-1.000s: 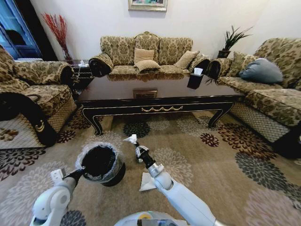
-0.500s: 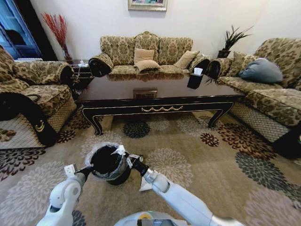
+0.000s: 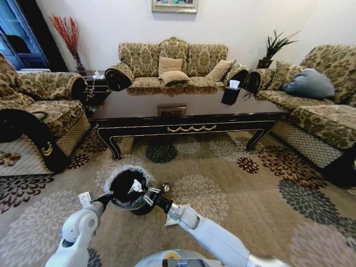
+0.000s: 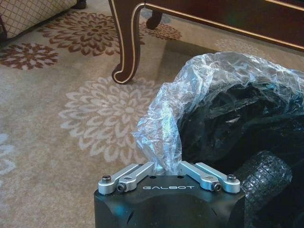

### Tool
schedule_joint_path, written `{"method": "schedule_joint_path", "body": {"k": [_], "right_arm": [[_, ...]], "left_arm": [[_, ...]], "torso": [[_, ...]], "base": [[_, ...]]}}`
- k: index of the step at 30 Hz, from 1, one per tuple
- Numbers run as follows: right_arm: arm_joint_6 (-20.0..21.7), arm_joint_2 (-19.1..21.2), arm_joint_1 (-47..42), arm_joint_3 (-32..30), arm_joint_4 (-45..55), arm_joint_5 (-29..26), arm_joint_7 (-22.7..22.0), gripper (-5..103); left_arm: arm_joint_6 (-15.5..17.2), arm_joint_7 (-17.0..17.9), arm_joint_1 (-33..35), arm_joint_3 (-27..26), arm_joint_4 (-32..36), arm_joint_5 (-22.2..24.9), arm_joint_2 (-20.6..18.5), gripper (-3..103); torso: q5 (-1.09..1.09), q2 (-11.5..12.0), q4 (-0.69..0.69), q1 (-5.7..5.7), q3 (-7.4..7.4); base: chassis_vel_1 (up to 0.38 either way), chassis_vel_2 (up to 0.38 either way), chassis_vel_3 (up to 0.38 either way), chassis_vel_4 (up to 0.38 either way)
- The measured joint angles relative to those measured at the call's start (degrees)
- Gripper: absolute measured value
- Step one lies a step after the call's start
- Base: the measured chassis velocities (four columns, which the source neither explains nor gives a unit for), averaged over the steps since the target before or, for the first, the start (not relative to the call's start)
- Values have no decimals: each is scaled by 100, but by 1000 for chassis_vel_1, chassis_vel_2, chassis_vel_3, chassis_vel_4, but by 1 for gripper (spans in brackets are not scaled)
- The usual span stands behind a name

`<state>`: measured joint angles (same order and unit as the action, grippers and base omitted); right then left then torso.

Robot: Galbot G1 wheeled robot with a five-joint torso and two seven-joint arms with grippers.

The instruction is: Move to the front of the table and pick up the trash from the floor, then place it into the trash bin.

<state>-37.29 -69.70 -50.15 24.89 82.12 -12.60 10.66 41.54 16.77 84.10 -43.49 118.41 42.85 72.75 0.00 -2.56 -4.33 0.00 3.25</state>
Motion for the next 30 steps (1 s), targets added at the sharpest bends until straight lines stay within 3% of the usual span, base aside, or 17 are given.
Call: {"method": "schedule_joint_path", "body": {"k": [2,4,11,14,17,30], "right_arm": [[3,-9,-4,-13,-2,1,0,46],[6,-9,-5,-18,-2,2,0,46],[9,11,-28,-20,13,18,57,79],[10,26,-44,-7,26,32,64,84],[19,99,-74,35,85,77,79,98],[37,244,-17,105,84,456,14,100]], "left_arm": [[0,0,18,-12,9,-1,0,2],[0,0,27,-18,11,-4,0,2],[-1,0,51,-32,29,-28,15,2],[-1,0,53,-44,36,-29,17,2],[-7,1,58,-79,37,-38,24,2],[-13,1,104,-90,132,-43,75,2]], "torso": [[0,0,0,0,0],[0,0,0,0,0],[0,0,0,0,0],[0,0,0,0,0],[0,0,0,0,0],[0,0,0,0,0]], "base": [[0,0,0,0],[0,0,0,0],[0,0,0,0],[0,0,0,0],[0,0,0,0],[0,0,0,0]]}}
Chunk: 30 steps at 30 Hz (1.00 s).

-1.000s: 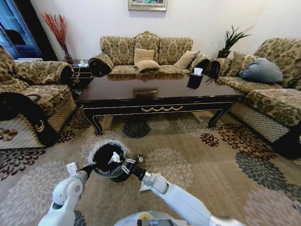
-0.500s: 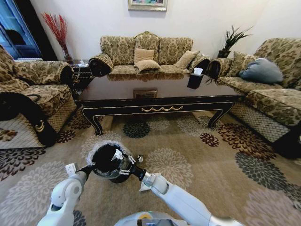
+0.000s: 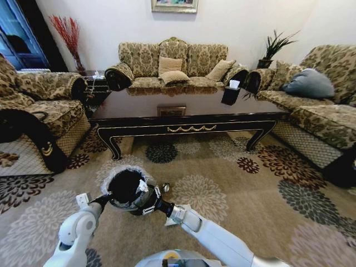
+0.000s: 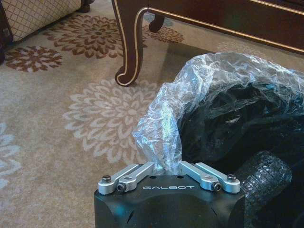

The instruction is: Move to the front of the table and pick up the trash from the floor, then place it into the trash bin.

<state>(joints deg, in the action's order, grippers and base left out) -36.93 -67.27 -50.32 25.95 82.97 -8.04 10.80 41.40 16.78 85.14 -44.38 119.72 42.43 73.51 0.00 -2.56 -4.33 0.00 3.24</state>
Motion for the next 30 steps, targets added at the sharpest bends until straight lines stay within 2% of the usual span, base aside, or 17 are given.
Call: {"method": "schedule_joint_path", "body": {"k": [11,16,18,22,25,26,30], "right_arm": [[20,-59,84,52,-28,2,-53,100],[78,-85,107,56,-30,-63,-249,100],[156,-122,107,-9,-46,-199,-553,100],[299,-135,113,-122,-39,-467,-856,100],[571,-167,117,-245,-17,-903,-1322,100],[571,-167,117,-245,-17,-903,-1322,100],[968,-264,35,-440,-45,-1394,-1827,100]], "left_arm": [[-5,-6,23,7,7,-36,26,2],[-8,-12,21,-16,6,-36,25,2],[-8,-15,15,-129,5,15,16,2],[-2,-14,17,-352,2,133,-32,2],[48,102,92,-665,-85,202,-193,2],[48,102,92,-665,-85,202,-193,2],[64,77,234,-1157,-230,405,-466,2]], "torso": [[0,0,0,0,0],[0,0,0,0,0],[1,0,0,0,0],[1,0,0,0,0],[1,0,0,0,0],[1,0,0,0,0],[3,0,1,0,0]], "base": [[0,0,0,0],[0,0,0,0],[0,0,0,0],[0,0,0,0],[0,0,0,0],[0,0,0,0],[0,0,0,0]]}}
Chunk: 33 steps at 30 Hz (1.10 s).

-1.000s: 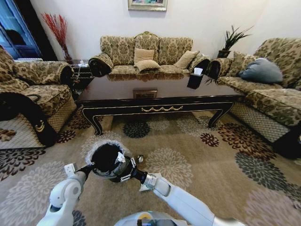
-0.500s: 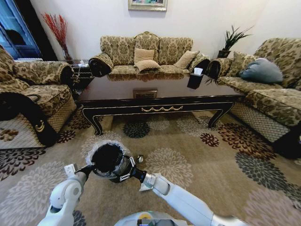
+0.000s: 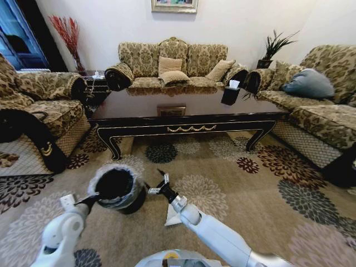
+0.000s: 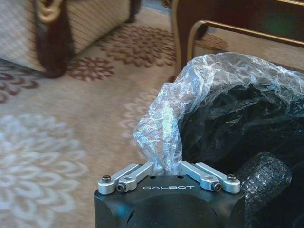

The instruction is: Move to the front of the table and pick up the trash from the floor, then place it into the trash bin.

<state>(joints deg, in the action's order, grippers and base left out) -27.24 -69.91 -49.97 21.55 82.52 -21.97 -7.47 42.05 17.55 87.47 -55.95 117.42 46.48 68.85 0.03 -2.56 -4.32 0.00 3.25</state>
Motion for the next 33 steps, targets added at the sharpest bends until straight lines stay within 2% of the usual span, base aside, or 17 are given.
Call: {"method": "schedule_joint_path", "body": {"k": [3,6,7,9,12,15,16,19,21,22,26,27,28,30,33], "right_arm": [[376,-40,-51,-72,-33,-42,-399,100],[1129,-98,-173,-161,-112,-208,-1294,100],[1129,-98,-173,-161,-112,-208,-1294,100],[1575,-109,-275,-218,-144,-536,-1814,100],[1824,-107,-316,-231,-149,-680,-2049,100],[2279,-103,-368,-252,-179,-944,-2411,100],[2279,-103,-368,-252,-179,-944,-2411,100],[2888,-99,-442,-258,-75,-1478,-2952,100],[3357,-100,-513,-240,48,-2169,-3362,100],[3357,-100,-513,-240,48,-2169,-3362,100],[3635,-224,-651,-300,24,-2805,-3654,100],[3807,-302,-706,-369,0,-3133,-3899,100],[3807,-302,-706,-369,0,-3133,-3899,100],[4053,-389,-749,-462,-24,-3512,-4215,100],[4142,-452,-780,-583,-113,-3661,-4318,100]], "left_arm": [[-3,-35,44,-269,-73,75,-124,2],[-19,-53,102,-637,-205,185,-290,2],[-19,-53,102,-637,-205,185,-290,2],[-20,-75,130,-822,-279,245,-376,2],[-30,-87,127,-911,-328,255,-413,2],[-41,-91,91,-1080,-438,291,-457,2],[-41,-91,91,-1080,-438,291,-457,2],[-45,-97,109,-1131,-466,302,-465,2],[-49,-101,116,-1131,-468,300,-454,2],[-49,-101,116,-1131,-468,300,-454,2],[-55,-103,126,-1095,-444,278,-408,2],[-55,-103,129,-1077,-431,265,-398,2],[-55,-103,129,-1077,-431,265,-398,2],[-55,-103,129,-1065,-423,261,-397,2],[-57,-102,130,-1049,-422,247,-398,2]], "torso": [[-2,0,-2,0,0],[-2,0,0,0,0],[-2,0,0,0,0],[-1,0,-1,0,0],[-2,0,-3,0,0],[-2,0,-1,0,0],[-2,0,-1,0,0],[-2,0,-1,0,0],[-2,0,-2,0,0],[-2,0,-2,0,0],[-2,0,-1,0,0],[-2,0,-1,0,0],[-2,0,-1,0,0],[-3,0,-2,0,0],[-3,0,-1,0,0]], "base": [[0,0,0,0],[0,0,0,0],[0,0,0,0],[0,0,0,0],[0,0,0,0],[0,0,0,0],[0,0,0,0],[0,0,0,0],[0,0,0,0],[0,0,0,0],[0,0,0,0],[0,0,0,0],[0,0,0,0],[0,0,0,0],[0,0,0,0]]}}
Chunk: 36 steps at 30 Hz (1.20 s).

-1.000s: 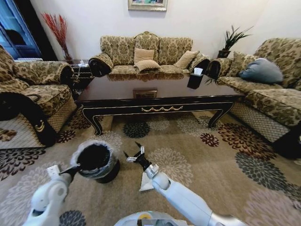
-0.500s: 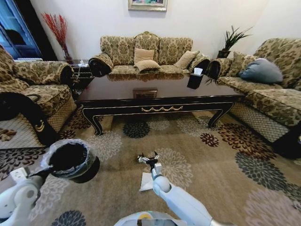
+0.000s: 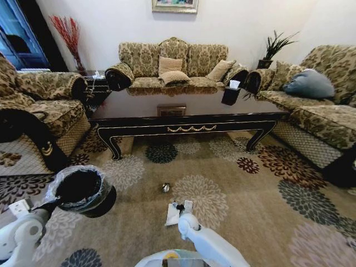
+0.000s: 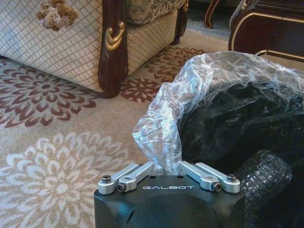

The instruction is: Move to the front of the table and pick up the trash from the floor, then place it into the trash bin.

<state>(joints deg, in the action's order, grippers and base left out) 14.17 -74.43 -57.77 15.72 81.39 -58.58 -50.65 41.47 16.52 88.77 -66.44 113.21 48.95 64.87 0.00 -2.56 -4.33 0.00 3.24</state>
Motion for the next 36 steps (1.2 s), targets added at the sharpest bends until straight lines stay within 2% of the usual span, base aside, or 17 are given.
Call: {"method": "schedule_joint_path", "body": {"k": [18,23,26,29,32,33,36], "right_arm": [[217,-85,-97,114,-90,3,20,101],[291,-86,-101,162,-132,2,20,91],[327,-87,-96,186,-193,12,51,75],[340,-82,-89,201,-214,35,91,70],[343,-60,-84,217,-224,102,165,53],[343,-60,-84,217,-224,102,165,53],[345,-32,-84,223,-224,166,212,42]], "left_arm": [[-12,2,-73,193,-59,-100,12,2],[-28,2,-71,197,-84,-101,14,2],[-34,0,-70,206,-100,-102,14,2],[-36,0,-70,217,-104,-104,14,2],[-38,-2,-76,249,-107,-114,14,2],[-38,-2,-76,249,-107,-114,14,2],[-39,-2,-85,273,-107,-138,20,2]], "torso": [[0,0,0,0,0],[0,0,0,0,0],[0,0,0,0,0],[0,0,0,0,0],[0,0,0,0,0],[0,0,0,0,0],[0,0,0,0,0]], "base": [[0,0,0,0],[0,0,0,0],[0,0,0,0],[0,0,0,0],[0,0,0,0],[0,0,0,0],[0,0,0,0]]}}
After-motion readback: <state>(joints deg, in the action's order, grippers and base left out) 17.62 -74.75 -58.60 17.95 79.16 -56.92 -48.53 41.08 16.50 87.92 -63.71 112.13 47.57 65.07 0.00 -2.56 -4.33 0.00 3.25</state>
